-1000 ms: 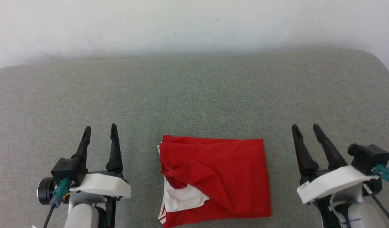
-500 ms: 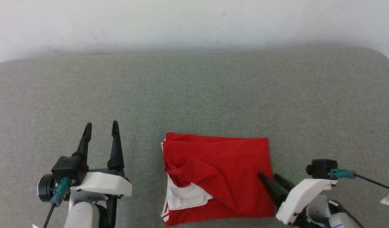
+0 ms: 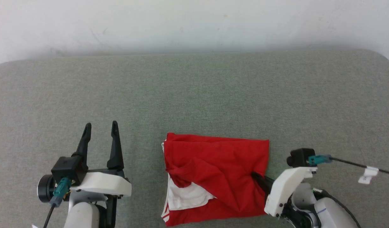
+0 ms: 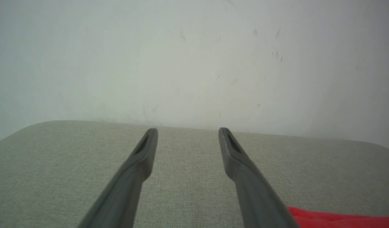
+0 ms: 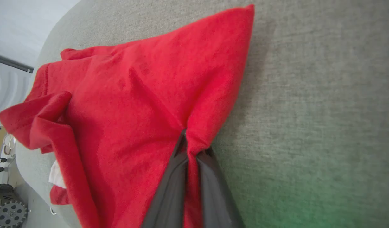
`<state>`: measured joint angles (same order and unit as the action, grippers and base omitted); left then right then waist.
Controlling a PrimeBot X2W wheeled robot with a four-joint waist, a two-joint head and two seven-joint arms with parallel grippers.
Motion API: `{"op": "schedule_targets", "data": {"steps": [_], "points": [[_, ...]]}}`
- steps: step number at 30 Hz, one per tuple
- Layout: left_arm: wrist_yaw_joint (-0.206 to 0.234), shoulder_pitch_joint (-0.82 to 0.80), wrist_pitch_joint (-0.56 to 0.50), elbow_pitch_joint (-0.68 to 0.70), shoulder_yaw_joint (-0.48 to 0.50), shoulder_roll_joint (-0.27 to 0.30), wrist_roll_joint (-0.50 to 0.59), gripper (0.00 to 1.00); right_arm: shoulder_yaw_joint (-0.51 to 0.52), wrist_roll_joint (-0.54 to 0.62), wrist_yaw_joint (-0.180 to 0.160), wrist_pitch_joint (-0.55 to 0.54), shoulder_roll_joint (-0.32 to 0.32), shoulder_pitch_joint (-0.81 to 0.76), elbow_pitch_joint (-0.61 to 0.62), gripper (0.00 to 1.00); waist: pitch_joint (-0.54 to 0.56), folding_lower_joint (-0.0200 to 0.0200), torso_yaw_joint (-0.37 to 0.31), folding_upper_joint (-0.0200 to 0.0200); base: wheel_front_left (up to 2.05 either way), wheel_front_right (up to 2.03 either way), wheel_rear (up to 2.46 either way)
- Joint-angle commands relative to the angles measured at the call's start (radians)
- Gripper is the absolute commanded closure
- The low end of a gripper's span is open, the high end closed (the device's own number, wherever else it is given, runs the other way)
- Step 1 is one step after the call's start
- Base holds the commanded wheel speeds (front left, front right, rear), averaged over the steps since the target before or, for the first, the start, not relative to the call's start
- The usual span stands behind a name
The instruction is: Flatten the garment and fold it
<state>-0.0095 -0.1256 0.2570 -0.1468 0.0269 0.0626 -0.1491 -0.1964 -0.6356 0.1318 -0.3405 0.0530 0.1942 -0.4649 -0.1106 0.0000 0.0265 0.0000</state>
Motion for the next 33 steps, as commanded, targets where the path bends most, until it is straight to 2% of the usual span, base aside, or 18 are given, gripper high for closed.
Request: {"op": "schedule_targets", "data": {"steps": [1,4,8,12,15,22,28,33], "points": [[-0.003,0.001,0.005,0.001,0.005,-0.006,0.007,0.00,-0.010,0.033,-0.001,-0.013,-0.003,0.020,0.004,1.00,0.000,0.0000,-0.006,0.0000,0.00,0.00,0.00],[0.001,0.006,0.005,0.007,0.013,-0.006,0.006,0.00,-0.044,0.146,-0.001,-0.047,-0.003,0.055,0.057,1.00,0.000,0.0000,-0.022,0.0000,0.00,0.00,0.00],[0.010,0.014,0.005,0.023,0.024,-0.007,0.008,0.00,-0.098,0.410,-0.001,-0.113,0.000,0.119,0.163,1.00,-0.003,0.0000,-0.056,0.0000,0.00,0.00,0.00],[0.012,0.020,0.005,0.040,0.026,-0.007,0.013,0.00,-0.197,0.567,-0.001,-0.167,0.072,0.188,0.243,1.00,-0.011,0.0000,-0.101,0.0000,0.00,0.00,0.00],[0.013,0.017,0.005,0.051,0.027,-0.007,0.015,0.00,-0.249,0.600,-0.001,-0.186,0.148,0.242,0.269,1.00,-0.023,0.0000,-0.143,0.0000,0.00,0.00,0.00],[0.012,-0.010,0.005,0.067,0.016,-0.008,0.025,0.00,-0.291,0.561,-0.001,-0.208,0.306,0.348,0.232,1.00,-0.060,0.0000,-0.250,0.0000,0.00,0.00,0.00],[0.009,-0.045,0.005,0.072,0.006,-0.003,0.036,0.00,-0.295,0.537,-0.001,-0.173,0.424,0.438,0.131,1.00,-0.105,0.0000,-0.322,0.0000,0.00,0.00,0.00],[0.008,-0.075,0.005,0.078,-0.004,0.009,0.049,0.00,-0.280,0.533,-0.001,-0.109,0.485,0.514,0.013,1.00,-0.152,0.0000,-0.346,0.0000,0.00,0.00,0.00]]}}
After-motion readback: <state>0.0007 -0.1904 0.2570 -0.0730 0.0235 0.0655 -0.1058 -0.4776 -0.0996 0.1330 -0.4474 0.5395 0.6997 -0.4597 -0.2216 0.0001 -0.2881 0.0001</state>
